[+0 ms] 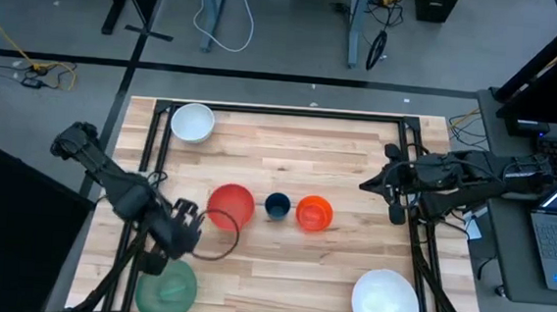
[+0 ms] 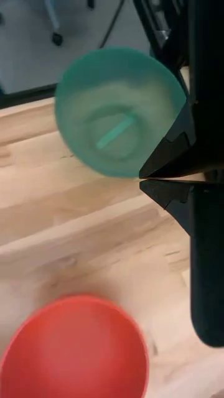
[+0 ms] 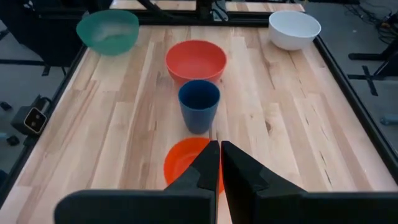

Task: Nest bowls inside each other
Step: Stack the green bowl onto the bottom white bowl

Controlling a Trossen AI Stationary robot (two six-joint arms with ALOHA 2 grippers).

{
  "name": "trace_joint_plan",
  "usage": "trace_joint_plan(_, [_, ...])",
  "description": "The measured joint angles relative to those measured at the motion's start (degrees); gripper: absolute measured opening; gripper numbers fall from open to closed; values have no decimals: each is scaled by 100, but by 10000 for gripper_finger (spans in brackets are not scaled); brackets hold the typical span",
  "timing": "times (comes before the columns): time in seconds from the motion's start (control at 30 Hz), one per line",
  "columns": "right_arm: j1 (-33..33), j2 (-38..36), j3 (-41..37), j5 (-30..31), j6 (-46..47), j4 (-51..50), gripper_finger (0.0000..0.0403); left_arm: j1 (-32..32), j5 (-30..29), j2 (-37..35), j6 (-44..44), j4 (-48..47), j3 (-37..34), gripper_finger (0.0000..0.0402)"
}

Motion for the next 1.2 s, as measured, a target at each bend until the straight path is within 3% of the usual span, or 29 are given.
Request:
trace_joint_plan(0.23, [0,0,0,-16,93,-12,0,-424,-359,479,-808,84,-4,3])
trace_joint_plan(0.37, [0,0,0,-14,-24,-9,0,-629,-396,727,-1290,115,-9,25])
trace_joint_plan(0.5, [0,0,0,-14,-176,-11,0,-837,-501,861,-2074,228,-51,75])
trace_joint_plan(0.7, [0,0,0,-13,-224,-9,0,-880,-661,917,-3110,781,-619,189])
trace_joint_plan(0.9, [0,0,0,-11,-138,-9,0,-914,-643,1166,-2903,956,-949,256])
trace_joint_plan(1.2, [0,0,0,-9,-100,-12,0,-1269,-559,1257,-2375,1025,-1280,265])
